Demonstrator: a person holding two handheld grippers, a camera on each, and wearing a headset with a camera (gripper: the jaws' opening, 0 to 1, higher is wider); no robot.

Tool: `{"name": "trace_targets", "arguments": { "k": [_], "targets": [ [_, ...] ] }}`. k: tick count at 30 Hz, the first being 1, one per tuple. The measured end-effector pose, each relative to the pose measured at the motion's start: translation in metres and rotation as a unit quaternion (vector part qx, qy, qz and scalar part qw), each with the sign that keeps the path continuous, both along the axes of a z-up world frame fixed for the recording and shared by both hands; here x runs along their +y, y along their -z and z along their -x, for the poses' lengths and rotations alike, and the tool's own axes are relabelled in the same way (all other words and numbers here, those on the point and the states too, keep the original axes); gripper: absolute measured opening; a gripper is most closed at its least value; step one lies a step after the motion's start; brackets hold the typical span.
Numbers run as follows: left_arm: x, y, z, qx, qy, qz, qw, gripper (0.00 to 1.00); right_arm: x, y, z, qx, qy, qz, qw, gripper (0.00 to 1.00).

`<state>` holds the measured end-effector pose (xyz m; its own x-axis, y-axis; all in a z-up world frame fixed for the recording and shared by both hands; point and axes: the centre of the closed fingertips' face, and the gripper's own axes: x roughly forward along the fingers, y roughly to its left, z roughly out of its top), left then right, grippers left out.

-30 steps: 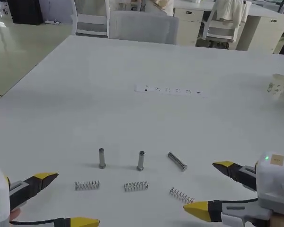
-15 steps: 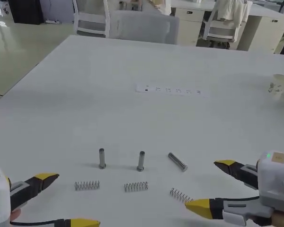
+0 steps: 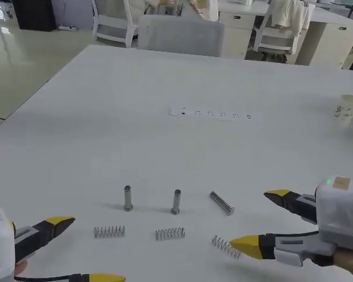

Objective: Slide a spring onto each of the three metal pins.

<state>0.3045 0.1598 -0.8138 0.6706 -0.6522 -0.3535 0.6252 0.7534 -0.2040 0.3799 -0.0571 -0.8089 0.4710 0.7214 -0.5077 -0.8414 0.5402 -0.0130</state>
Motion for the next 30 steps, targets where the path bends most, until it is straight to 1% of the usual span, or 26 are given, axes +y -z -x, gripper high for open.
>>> {"name": "trace_targets", "arguments": {
  "k": [6, 9, 15, 18, 24, 30],
  "targets": [
    [0.0, 0.0, 0.0, -0.001, -0.001, -0.001, 1.0, 0.91, 0.004, 0.0, -0.008, -0.001, -0.005, 0.01, 0.9999, 0.8],
    [0.0, 0.0, 0.0, -0.001, 0.0, -0.001, 1.0, 0.91, 0.005, -0.002, -0.015, -0.004, -0.007, 0.013, 0.9999, 0.8],
    [0.0, 0.0, 0.0, 0.0, -0.002, -0.002, 1.0, 0.91, 0.014, -0.006, -0.025, -0.008, -0.016, 0.019, 0.9997, 0.79],
    [0.001, 0.0, -0.001, 0.0, -0.003, -0.003, 1.0, 0.91, 0.018, -0.006, -0.029, -0.01, -0.018, 0.024, 0.9995, 0.79],
    [0.001, 0.001, -0.001, 0.002, -0.004, -0.003, 1.0, 0.9, 0.025, -0.003, -0.037, -0.009, -0.023, 0.033, 0.9992, 0.75],
    [0.001, 0.002, -0.001, 0.003, -0.003, -0.004, 1.0, 0.9, 0.031, 0.0, -0.044, -0.006, -0.024, 0.045, 0.9987, 0.75]
  ]
}}
